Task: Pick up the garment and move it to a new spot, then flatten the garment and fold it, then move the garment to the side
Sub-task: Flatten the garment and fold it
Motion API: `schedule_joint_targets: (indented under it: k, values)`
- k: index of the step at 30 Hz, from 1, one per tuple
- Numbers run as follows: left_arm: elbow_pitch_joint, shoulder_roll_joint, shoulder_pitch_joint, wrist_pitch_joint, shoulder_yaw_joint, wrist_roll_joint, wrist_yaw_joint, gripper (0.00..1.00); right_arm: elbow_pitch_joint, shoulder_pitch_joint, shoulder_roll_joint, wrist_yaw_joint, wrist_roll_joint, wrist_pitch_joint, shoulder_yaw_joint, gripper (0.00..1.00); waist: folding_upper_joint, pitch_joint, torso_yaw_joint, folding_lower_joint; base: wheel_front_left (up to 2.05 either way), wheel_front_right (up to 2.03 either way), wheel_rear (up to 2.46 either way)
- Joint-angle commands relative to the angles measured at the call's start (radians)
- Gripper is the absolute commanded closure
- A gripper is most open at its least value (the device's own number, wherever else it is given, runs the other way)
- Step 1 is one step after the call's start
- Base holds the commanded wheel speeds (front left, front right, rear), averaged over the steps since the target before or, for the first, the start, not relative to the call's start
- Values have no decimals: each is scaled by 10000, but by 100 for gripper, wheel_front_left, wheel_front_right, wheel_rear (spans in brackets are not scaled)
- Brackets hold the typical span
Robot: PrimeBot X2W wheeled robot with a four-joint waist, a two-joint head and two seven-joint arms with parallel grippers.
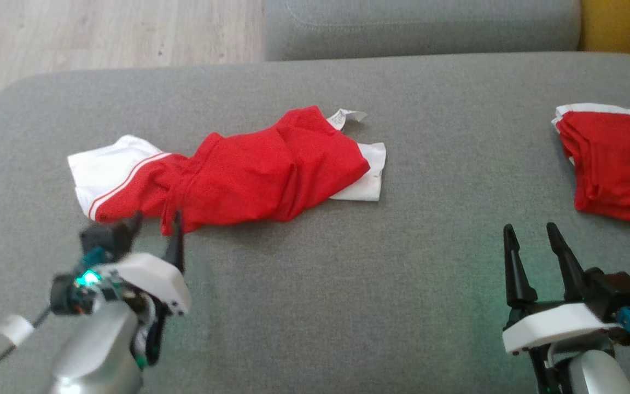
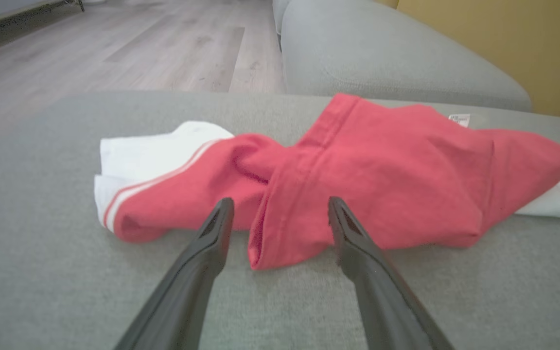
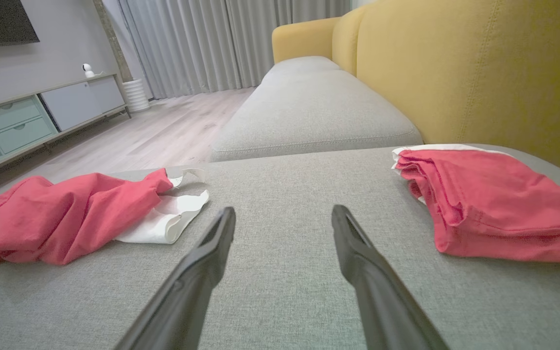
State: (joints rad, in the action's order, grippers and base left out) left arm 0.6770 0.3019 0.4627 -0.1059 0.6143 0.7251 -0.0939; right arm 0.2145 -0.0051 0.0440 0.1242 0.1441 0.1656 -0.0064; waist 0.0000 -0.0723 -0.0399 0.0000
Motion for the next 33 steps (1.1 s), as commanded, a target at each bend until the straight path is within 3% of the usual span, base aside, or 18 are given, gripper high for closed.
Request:
schedule_joint_targets:
  k: [1,9,16,17,19,22,25,33]
  values:
    - [-223,272,413,-6,-371,97,-110,0,-441,-250,62,65,-115,-41,291,0,0,-178,76,0,0,0,0]
    - [435,179,471,-110,-674,399,-335,0,-795,-456,62,65,-357,-265,277,0,0,-859,446,0,0,0,0]
    - [1197,54,855,-252,-739,565,8,0,-941,-567,62,65,-458,-347,240,0,0,-1203,660,0,0,0,0]
    - [1300,37,914,-255,-700,549,73,4,-955,-584,62,65,-468,-352,235,0,0,-1225,675,0,0,0,0]
    - [1456,-70,991,-201,-627,576,233,100,-1005,-594,62,65,-478,-375,231,0,0,-1252,694,0,0,0,0]
    - [1574,-140,1075,-266,-490,503,404,100,-1017,-577,62,65,-488,-380,189,0,0,-1240,678,0,0,0,0]
    - [1469,-136,1099,-658,-394,295,308,100,-970,-536,62,65,-447,-364,142,0,0,-1135,641,0,0,0,0]
    - [-694,153,1215,-787,802,-1414,-751,100,-791,-382,62,65,-295,-268,44,0,0,-739,517,0,0,0,0]
